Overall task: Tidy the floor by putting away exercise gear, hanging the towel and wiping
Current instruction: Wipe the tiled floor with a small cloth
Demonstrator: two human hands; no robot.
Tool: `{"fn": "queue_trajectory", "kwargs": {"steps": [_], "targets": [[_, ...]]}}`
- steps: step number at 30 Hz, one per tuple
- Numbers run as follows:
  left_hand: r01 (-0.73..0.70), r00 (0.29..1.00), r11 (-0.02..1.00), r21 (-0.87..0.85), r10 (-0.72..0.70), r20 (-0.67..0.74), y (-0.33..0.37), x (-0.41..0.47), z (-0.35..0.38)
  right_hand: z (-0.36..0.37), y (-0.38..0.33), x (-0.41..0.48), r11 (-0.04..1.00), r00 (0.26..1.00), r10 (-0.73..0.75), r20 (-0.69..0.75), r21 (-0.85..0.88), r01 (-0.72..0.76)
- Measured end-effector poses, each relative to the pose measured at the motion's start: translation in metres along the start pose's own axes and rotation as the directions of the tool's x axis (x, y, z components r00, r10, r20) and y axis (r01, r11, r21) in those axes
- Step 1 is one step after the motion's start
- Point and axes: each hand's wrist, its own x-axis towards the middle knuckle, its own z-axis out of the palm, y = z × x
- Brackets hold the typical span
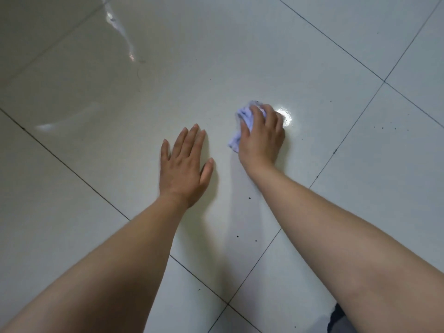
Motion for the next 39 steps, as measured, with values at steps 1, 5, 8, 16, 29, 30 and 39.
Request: {"fn": "queue_trajectory", "kwargs": {"steps": [1,5,8,16,29,30,39], "targets": [[0.004,1.0,1.0,0.001,-0.004,0.0,0.0,0.0,0.0,0.0,0.0,-0.003,0.996,0.995,-0.085,0.057,-0.013,0.086],[0.006,1.0,1.0,0.002,-0.006,0.005,0.002,0.001,-0.001,-0.022,0.037,-0.034,0.909,0.874,-0.416,0.25,0.078,0.41],[0.003,1.0,1.0,0.014,-0.003,0.027,0.003,0.003,0.0,-0.028,0.051,-0.031,0.951,0.934,-0.307,0.183,0.031,0.306],[0.007,1.0,1.0,-0.011,-0.007,-0.007,0.0,0.012,-0.002,0.007,0.015,0.04,0.974,0.972,-0.218,0.088,-0.035,0.222],[0.005,1.0,1.0,-0.007,-0.005,-0.012,0.0,0.013,-0.004,0.005,0.001,0.042,0.958,0.951,-0.285,0.118,0.058,0.28],[0.005,1.0,1.0,-0.007,-0.005,-0.014,0.0,0.013,-0.004,0.004,0.001,0.035,0.934,0.923,-0.357,0.141,0.059,0.353],[-0.009,1.0,1.0,0.025,0.01,-0.023,0.004,0.01,-0.002,-0.042,0.073,-0.044,0.921,0.897,-0.389,0.21,0.097,0.376]]}}
